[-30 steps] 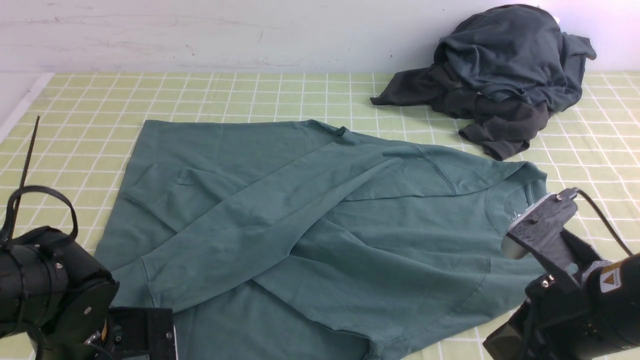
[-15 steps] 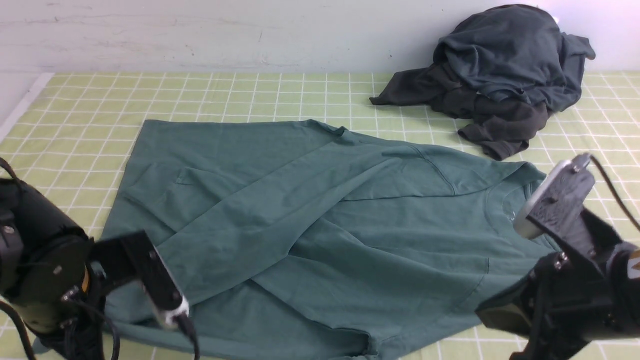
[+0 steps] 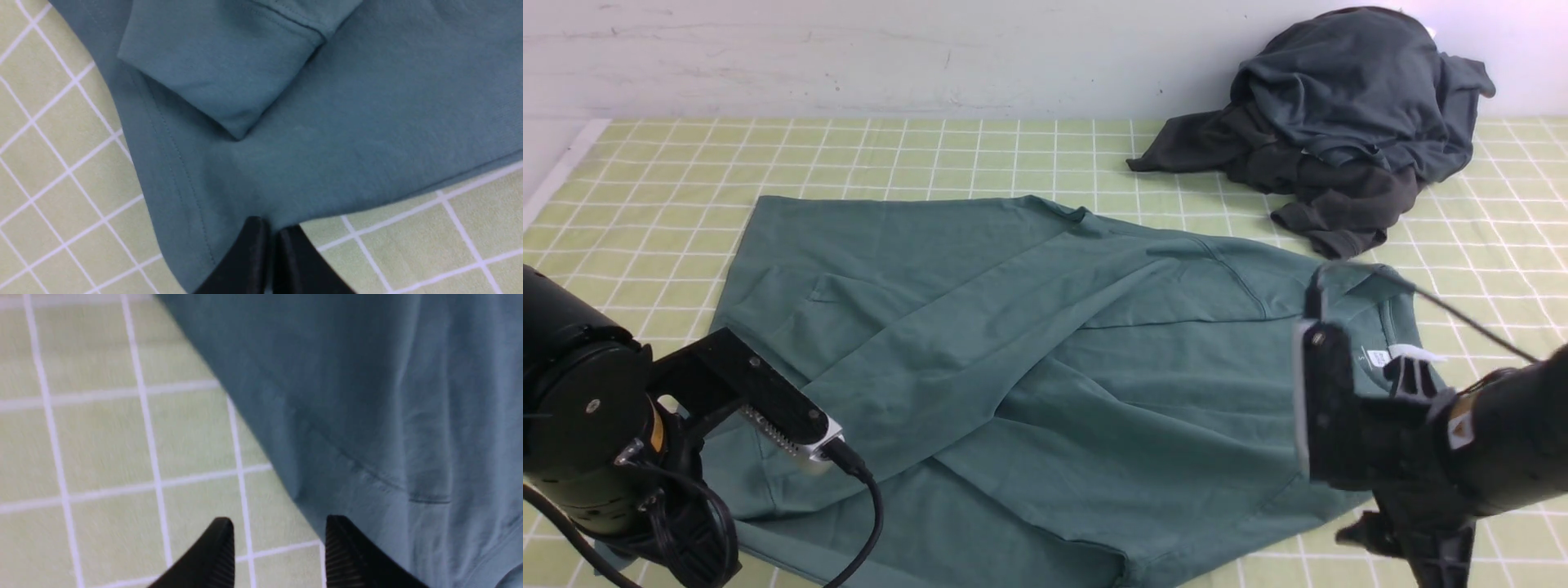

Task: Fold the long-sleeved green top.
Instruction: Use both arms simultaneously to clamp the lower edge of the clothing fabric

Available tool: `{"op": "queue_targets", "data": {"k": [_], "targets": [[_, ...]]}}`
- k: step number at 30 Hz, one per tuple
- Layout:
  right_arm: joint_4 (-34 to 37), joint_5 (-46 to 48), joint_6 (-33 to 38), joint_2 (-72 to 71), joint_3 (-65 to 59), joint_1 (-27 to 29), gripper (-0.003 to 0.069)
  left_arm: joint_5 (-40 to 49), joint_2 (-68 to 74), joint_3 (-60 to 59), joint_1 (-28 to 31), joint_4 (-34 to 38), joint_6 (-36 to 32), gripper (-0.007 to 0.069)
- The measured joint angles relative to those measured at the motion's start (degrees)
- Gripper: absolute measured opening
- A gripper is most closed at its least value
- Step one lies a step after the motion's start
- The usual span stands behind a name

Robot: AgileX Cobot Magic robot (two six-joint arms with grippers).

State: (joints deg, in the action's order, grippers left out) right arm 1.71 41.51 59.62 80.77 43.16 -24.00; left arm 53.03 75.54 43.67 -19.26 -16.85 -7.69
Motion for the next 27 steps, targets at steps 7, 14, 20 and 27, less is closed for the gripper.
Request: {"op": "queue_targets", "data": {"k": [7, 14, 20, 27], "targets": [[-16.83, -4.81, -0.46, 11.08, 0.06, 0.00, 0.0308, -0.77, 0.00, 0.00, 0.00, 1.15, 0.19, 0.0006], [-18.98, -11.90, -2.82, 13.33, 0.06, 0.00, 0.0204, -0.77, 0.00, 0.00, 0.00, 1.77, 0.19, 0.0006], [-19.33, -12.74, -3.45, 14.61, 0.42, 0.00, 0.0093, -0.82, 0.00, 0.00, 0.00, 2.32, 0.19, 0.0006], [-15.92, -7.51, -18.11, 12.84, 1.22, -0.01, -0.0003, 0.80, -1.03, 0.25, 0.00, 3.29, 0.53, 0.0006]]}}
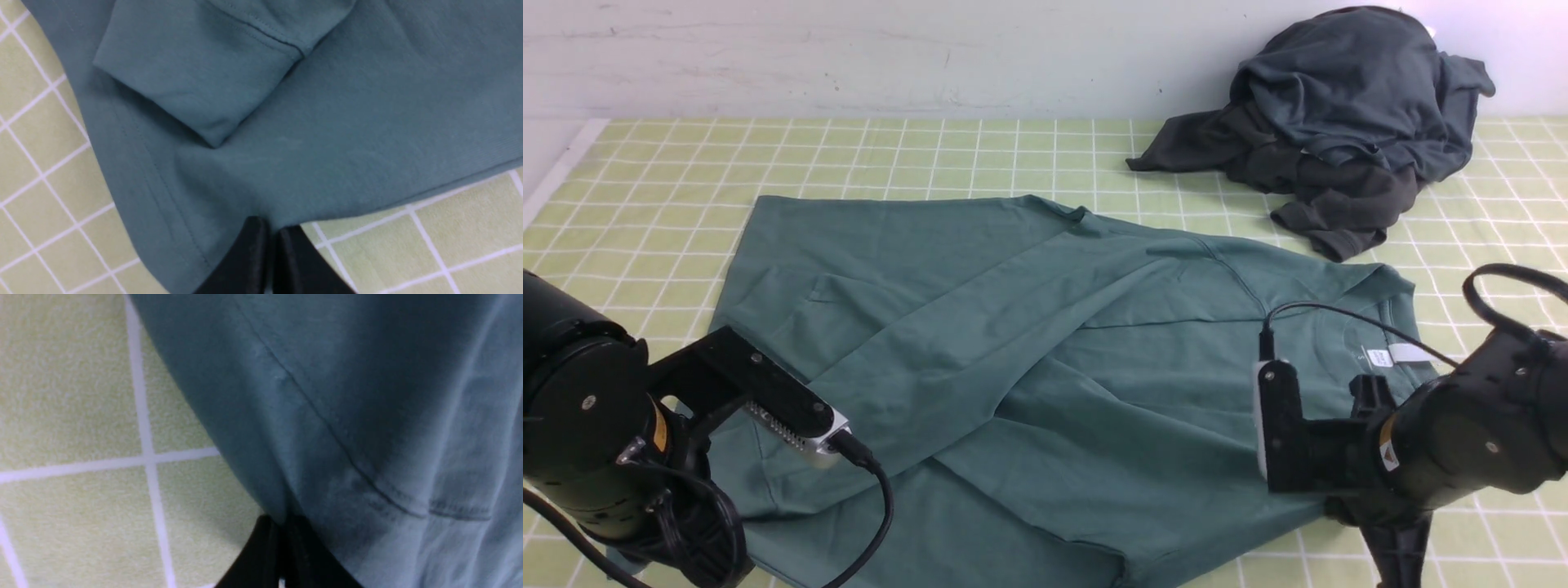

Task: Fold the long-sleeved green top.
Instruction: Use both arms simultaneously to clamp the lower edge of the clothing fabric, then use both arms to drag the lower edge of the fabric forward and fold it over the upper edge

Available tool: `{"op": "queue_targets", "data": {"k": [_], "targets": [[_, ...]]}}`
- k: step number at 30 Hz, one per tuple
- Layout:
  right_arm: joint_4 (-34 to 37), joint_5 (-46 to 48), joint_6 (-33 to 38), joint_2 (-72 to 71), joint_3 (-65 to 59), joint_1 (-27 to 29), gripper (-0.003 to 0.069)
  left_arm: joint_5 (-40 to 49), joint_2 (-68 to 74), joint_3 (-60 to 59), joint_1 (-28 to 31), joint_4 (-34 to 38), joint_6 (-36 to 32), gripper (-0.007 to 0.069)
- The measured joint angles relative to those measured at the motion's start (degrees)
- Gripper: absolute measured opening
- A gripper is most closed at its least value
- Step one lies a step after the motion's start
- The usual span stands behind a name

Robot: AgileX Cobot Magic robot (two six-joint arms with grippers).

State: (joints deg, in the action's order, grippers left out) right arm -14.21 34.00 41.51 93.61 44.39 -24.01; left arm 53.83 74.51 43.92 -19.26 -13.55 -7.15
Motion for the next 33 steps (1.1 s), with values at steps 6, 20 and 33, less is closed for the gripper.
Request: {"op": "queue_targets", "data": {"k": [6, 20, 33], "targets": [[2.87, 14.13, -13.99, -4.27, 7.59, -0.18, -0.0004, 3.21, -3.88, 3.05, 2.08, -0.59, 3.54, 0.0006], [4.28, 10.06, -17.35, 2.19, 27.71, 6.37, -0.0004, -10.94, 8.68, 20.62, 12.41, -3.13, 7.77, 0.0006], [3.47, 5.48, -18.45, 26.96, 51.32, 9.11, -0.0004, -9.36, 42.14, 55.15, 15.37, -4.23, 10.08, 0.0006]]}}
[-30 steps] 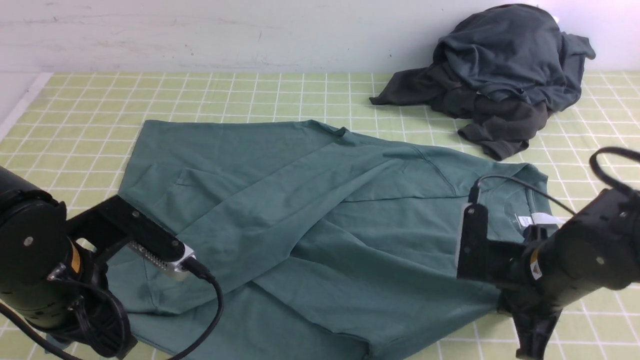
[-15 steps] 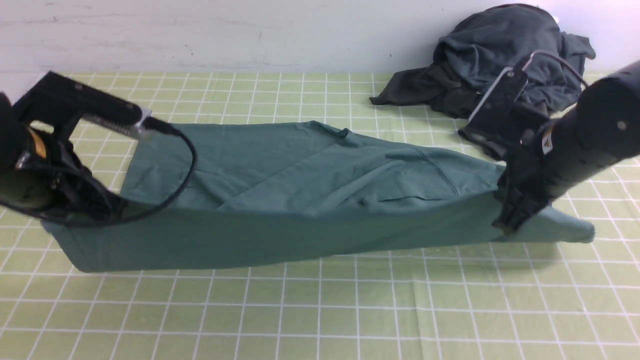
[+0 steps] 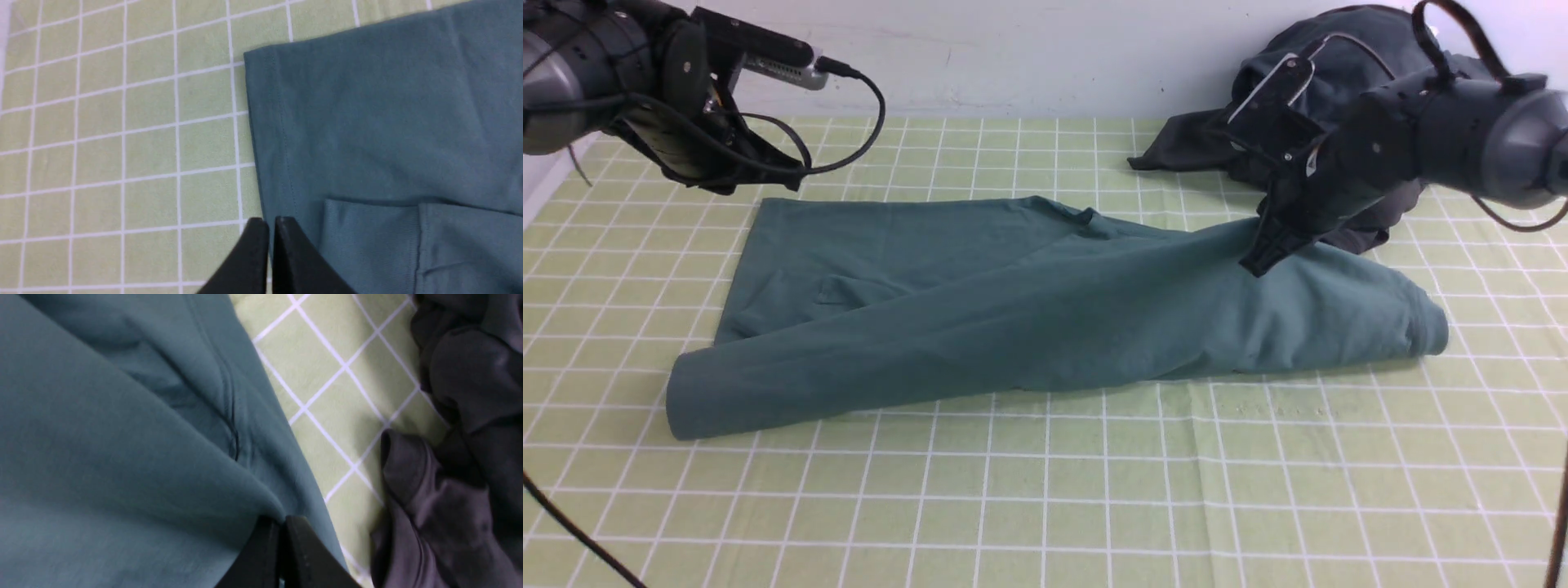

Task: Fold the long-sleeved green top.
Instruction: Use both arms to drag the lower edge of the fabric forward and fold it over the upper edge

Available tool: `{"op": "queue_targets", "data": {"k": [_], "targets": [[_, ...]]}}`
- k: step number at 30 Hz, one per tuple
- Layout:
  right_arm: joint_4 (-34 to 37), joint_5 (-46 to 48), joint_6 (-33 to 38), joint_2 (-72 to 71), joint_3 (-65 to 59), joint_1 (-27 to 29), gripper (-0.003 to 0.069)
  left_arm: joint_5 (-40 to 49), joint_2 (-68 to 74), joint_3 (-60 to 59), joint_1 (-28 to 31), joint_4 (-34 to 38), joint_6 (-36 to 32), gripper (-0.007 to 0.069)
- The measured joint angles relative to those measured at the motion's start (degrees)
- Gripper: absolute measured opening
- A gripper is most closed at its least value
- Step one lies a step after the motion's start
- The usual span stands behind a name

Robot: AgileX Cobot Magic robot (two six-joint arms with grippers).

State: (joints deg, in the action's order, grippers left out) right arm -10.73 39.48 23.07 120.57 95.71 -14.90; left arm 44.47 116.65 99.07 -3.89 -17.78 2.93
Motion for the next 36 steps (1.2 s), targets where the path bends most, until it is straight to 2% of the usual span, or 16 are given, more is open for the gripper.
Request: {"op": "queue_targets", "data": {"k": [2, 3, 5, 10, 14, 17, 21, 25, 28, 31, 33, 34, 36], "targets": [[0.07, 1.70, 0.00, 0.76, 1.03, 0.00, -0.0004, 2.63, 1.44, 1.35, 0.00, 0.34, -0.66, 0.0006], [0.24, 5.93, -0.06, 1.32, 2.09, 0.00, -0.0004, 8.17, 3.01, 2.67, 0.16, 1.35, -2.93, 0.0006], [0.57, 11.52, -0.12, 1.23, 2.72, 0.00, -0.0004, 13.18, 3.80, 3.14, 0.89, 3.97, -6.00, 0.0007], [4.34, 28.48, -0.06, 0.39, 2.94, 0.05, -0.0004, 22.83, 4.52, 3.20, 6.23, 15.00, -12.48, 0.0062], [8.28, 30.28, 1.29, -0.18, 2.94, 0.16, -0.0004, 23.45, 4.57, 3.20, 9.32, 19.45, -12.98, 0.0130], [14.66, 30.65, 4.26, -0.81, 2.94, 0.16, -0.0004, 23.03, 5.13, 3.20, 11.14, 22.82, -13.55, 0.0232], [17.41, 30.84, 5.89, -0.81, 2.94, 0.16, -0.0004, 23.15, 7.60, 3.22, 11.02, 26.05, -15.53, 0.0354], [17.72, 30.89, 6.27, -0.81, 2.94, 0.16, -0.0004, 23.26, 9.93, 3.22, 10.96, 26.89, -15.10, 0.0419], [17.72, 30.89, 6.40, -0.81, 2.94, 0.16, -0.0004, 23.21, 10.92, 3.22, 10.96, 27.05, -14.69, 0.0400], [17.72, 30.89, 6.52, -0.81, 2.94, 0.16, -0.0004, 23.21, 11.03, 3.22, 10.96, 27.21, -14.77, 0.0321], [17.72, 30.89, 6.57, -0.81, 2.94, 0.16, -0.0004, 23.33, 11.03, 3.22, 10.96, 27.21, -15.12, 0.0243], [17.72, 30.89, 6.64, -0.81, 2.94, 0.16, -0.0004, 23.57, 10.83, 3.22, 10.96, 27.21, -15.55, 0.0165], [17.72, 30.89, 6.69, -0.81, 2.94, 0.16, -0.0004, 24.32, 10.10, 3.22, 10.96, 27.21, -16.75, 0.0071]]}}
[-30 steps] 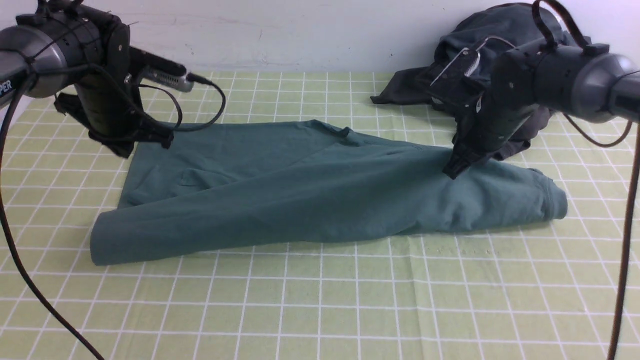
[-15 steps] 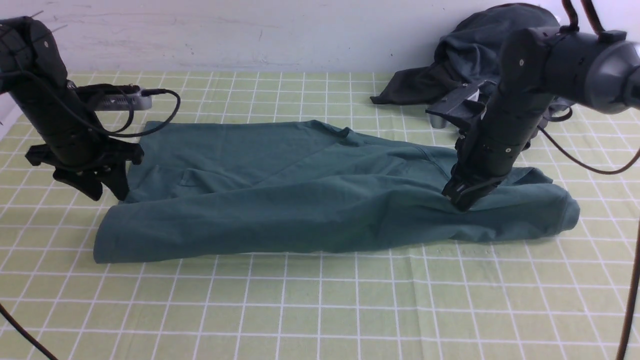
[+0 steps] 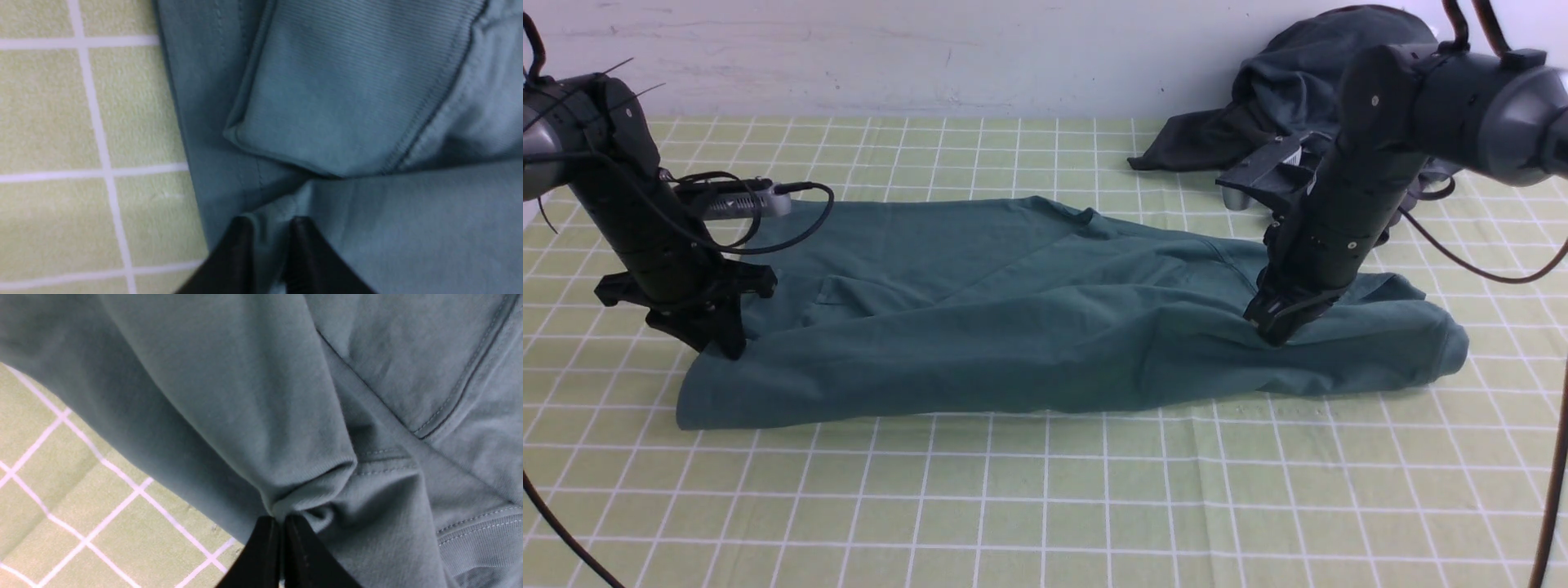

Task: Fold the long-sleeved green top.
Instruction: Use both arms to drag the lower edge of the fabric forward and fold it over the upper edge

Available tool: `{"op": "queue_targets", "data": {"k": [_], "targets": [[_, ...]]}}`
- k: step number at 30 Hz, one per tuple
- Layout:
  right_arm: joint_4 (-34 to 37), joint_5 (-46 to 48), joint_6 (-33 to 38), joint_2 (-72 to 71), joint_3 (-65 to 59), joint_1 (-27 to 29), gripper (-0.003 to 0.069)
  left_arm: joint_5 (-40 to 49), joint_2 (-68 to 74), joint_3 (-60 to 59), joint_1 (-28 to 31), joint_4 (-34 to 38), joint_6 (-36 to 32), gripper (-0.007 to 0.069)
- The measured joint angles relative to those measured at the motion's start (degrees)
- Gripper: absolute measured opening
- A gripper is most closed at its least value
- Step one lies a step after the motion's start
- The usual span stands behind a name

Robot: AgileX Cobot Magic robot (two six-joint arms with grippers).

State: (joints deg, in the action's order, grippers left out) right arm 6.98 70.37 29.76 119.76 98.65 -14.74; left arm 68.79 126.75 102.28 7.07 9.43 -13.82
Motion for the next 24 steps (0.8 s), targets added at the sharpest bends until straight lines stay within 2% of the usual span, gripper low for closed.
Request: {"op": "queue_targets", "data": {"k": [3, 9, 10, 11, 12, 13, 15, 16, 18, 24], "targets": [[-0.05, 0.00, 1.03, 0.00, 0.00, 0.05, -0.0004, 0.28, -3.28, 0.00, 0.00, 0.44, -2.10, 0.0019], [0.21, -2.88, 2.83, 0.00, 0.00, 1.22, -0.0004, -2.99, -11.01, 0.00, 0.00, 1.49, -4.97, 0.0016], [0.23, -6.79, 2.87, 0.00, 0.00, 2.14, -0.0004, -8.14, -12.33, 0.05, -0.06, 1.95, -5.62, 0.0016], [0.23, -7.24, 2.87, 0.00, 0.00, 2.36, -0.0004, -8.82, -12.41, 0.04, -0.06, 1.94, -5.68, 0.0016], [0.23, -11.30, 2.90, 0.00, 0.00, 3.12, -0.0004, -15.09, -12.45, 0.04, -0.12, 2.11, -5.80, 0.0016], [0.23, -11.84, 2.90, 0.00, 0.00, 3.22, -0.0004, -15.80, -12.35, 0.04, -0.19, 2.18, -5.80, 0.0016], [0.47, -19.46, 3.01, 0.06, 0.00, 3.99, -0.0004, -24.74, -10.92, 0.04, -0.19, 2.60, -5.71, 0.0016], [0.47, -20.68, 3.01, 0.12, 0.00, 3.99, -0.0004, -24.74, -10.92, 0.04, -0.19, 2.60, -5.71, 0.0016], [0.55, -28.06, 3.01, 0.70, 0.00, 4.04, -0.0004, -33.56, -8.63, 0.04, -0.19, 3.50, -4.90, 0.0016], [0.88, -40.62, 3.03, 4.09, 0.00, 4.04, -0.0004, -45.96, -3.10, 0.04, -0.19, 7.45, -4.08, 0.0016]]}}
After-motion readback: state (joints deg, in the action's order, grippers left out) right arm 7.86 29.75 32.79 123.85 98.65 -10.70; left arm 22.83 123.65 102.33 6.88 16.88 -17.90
